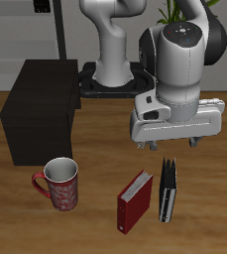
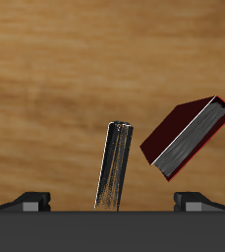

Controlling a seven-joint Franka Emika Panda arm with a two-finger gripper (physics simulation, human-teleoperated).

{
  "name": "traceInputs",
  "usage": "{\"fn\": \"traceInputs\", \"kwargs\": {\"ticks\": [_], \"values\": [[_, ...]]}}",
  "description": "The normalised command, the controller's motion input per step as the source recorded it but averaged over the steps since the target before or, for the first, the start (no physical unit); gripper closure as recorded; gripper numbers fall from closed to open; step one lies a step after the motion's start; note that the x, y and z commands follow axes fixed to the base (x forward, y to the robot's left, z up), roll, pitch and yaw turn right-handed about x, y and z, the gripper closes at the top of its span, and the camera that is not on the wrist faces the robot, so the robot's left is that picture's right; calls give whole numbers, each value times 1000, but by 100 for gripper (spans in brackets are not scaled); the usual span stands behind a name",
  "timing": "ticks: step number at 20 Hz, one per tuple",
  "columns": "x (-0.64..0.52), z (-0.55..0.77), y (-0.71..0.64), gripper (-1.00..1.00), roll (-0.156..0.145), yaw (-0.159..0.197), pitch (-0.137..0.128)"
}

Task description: Place the striped book in the top region of the shelf

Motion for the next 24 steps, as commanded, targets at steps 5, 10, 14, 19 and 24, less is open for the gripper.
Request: {"fn": "traceInputs", "kwargs": {"ticks": [5,10,14,19,24], "values": [[-33,-414,41,-100,8,-38,5],[-143,-264,21,-100,6,-49,-13],[-131,-162,125,-100,19,-17,6],[-55,-116,74,-100,14,-23,-3],[56,-158,-59,-100,-14,-8,8]]}}
